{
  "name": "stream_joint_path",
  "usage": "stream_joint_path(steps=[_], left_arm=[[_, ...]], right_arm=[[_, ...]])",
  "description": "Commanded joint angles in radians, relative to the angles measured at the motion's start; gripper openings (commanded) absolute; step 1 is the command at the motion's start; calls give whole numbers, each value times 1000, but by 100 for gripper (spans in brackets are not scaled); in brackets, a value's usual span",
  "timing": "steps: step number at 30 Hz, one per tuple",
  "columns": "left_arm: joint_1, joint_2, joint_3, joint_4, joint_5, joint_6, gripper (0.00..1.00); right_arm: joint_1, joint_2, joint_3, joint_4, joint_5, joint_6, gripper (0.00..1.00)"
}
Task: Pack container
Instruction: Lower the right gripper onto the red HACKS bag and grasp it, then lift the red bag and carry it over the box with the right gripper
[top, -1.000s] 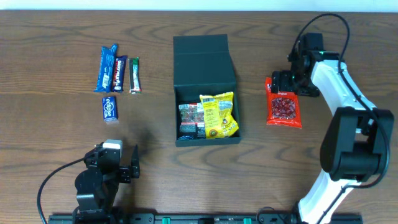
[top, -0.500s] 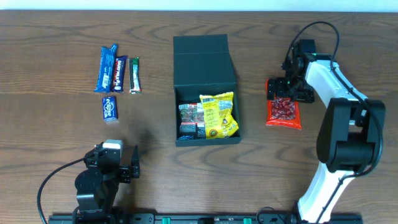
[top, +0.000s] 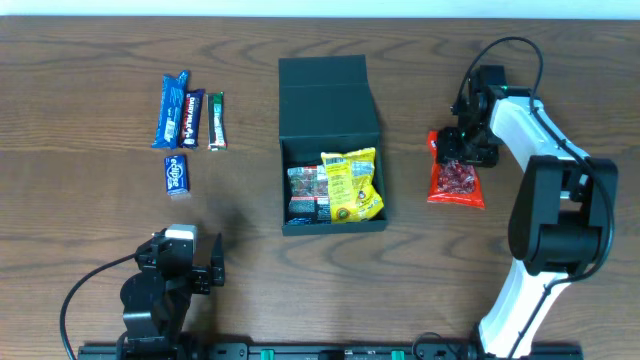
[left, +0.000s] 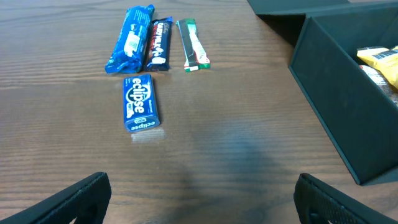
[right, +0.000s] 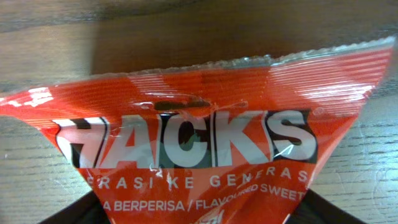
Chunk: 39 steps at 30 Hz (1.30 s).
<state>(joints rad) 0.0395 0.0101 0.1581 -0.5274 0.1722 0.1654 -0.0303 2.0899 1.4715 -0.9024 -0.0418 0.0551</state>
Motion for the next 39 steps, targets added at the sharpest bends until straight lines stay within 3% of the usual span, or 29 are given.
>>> stream_joint_path(steps=[1, 5, 10, 20, 33, 39], left_arm=[[6, -6, -13, 1, -3, 14, 95], [6, -6, -13, 1, -3, 14, 95], [6, -6, -13, 1, -3, 14, 95], [6, -6, -13, 1, -3, 14, 95], [6, -6, -13, 1, -3, 14, 95], [6, -6, -13, 1, -3, 14, 95]], right_arm=[[11, 21, 65, -23, -58, 11, 51], [11, 22, 199, -79, -61, 12, 36], [14, 21, 384, -172, -70, 19, 29], [196, 21, 762, -395, -114, 55, 28], [514, 23, 734, -589, -174, 234, 27], [604, 23, 596, -548, -167, 320, 29]])
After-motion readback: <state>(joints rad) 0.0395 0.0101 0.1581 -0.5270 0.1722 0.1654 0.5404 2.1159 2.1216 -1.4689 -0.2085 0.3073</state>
